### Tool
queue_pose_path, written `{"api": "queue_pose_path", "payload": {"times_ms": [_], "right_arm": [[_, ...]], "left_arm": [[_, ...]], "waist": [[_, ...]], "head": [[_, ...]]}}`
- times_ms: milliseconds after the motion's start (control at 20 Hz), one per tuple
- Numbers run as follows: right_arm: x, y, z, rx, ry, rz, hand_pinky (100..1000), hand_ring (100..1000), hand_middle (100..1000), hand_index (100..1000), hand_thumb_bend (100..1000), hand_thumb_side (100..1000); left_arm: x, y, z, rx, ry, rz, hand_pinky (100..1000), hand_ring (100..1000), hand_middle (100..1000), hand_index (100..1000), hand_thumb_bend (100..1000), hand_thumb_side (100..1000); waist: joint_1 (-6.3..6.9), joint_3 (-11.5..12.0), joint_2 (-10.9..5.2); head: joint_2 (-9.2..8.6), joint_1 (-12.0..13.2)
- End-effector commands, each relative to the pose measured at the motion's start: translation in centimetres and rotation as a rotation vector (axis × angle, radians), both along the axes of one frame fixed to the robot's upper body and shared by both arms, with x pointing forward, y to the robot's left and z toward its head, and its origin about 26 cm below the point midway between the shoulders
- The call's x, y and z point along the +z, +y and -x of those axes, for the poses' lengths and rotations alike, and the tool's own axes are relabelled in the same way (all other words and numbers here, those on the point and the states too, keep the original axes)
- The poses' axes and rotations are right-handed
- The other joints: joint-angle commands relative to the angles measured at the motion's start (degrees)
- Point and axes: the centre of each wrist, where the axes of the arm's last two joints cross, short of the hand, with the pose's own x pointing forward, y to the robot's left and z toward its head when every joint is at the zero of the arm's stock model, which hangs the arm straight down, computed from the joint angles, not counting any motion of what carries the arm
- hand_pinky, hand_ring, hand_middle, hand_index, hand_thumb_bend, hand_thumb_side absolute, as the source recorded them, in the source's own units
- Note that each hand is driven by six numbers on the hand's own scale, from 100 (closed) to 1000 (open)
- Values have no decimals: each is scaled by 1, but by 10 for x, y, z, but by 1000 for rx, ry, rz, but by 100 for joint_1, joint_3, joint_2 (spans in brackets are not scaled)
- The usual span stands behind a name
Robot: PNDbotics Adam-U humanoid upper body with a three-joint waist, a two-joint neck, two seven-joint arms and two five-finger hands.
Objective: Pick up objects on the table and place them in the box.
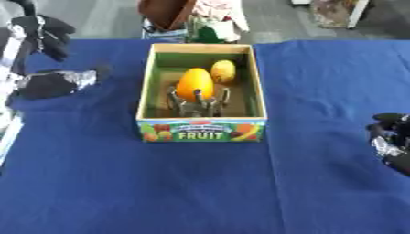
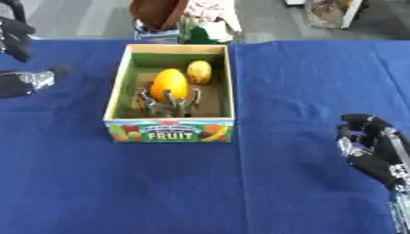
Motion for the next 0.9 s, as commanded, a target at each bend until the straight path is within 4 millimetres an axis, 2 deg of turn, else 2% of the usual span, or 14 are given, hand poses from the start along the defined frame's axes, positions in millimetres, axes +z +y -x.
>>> {"api": "queue_pose_path", "payload": {"times_ms": [50,150,250,550,900], "right_arm": [[12,-8,0,-14,-32,7,558,697,520,717,100,155],[10,-8,1,-20,-25,3,558,697,520,717,100,157],[9,-9,2,-22,-23,0,558,696,520,716,100,156],[9,-8,3,-24,-24,-6,557,696,520,716,100,159],[9,-9,4,-29,-23,-11,557,696,519,715,100,162]], "left_arm": [[-10,0,11,11,-48,117,479,471,494,647,752,212],[-28,-5,19,15,-42,178,478,470,493,647,751,214],[-36,-10,25,25,-49,213,477,469,492,646,750,215],[-48,-19,27,49,-46,266,474,465,488,641,743,222],[-52,-22,26,42,-37,287,472,464,486,639,741,224]], "waist": [[37,-13,-136],[45,-31,-165],[43,-41,-180],[52,-57,-167],[60,-60,-153]], "head": [[162,110],[242,175],[260,229],[352,257],[427,323]]}}
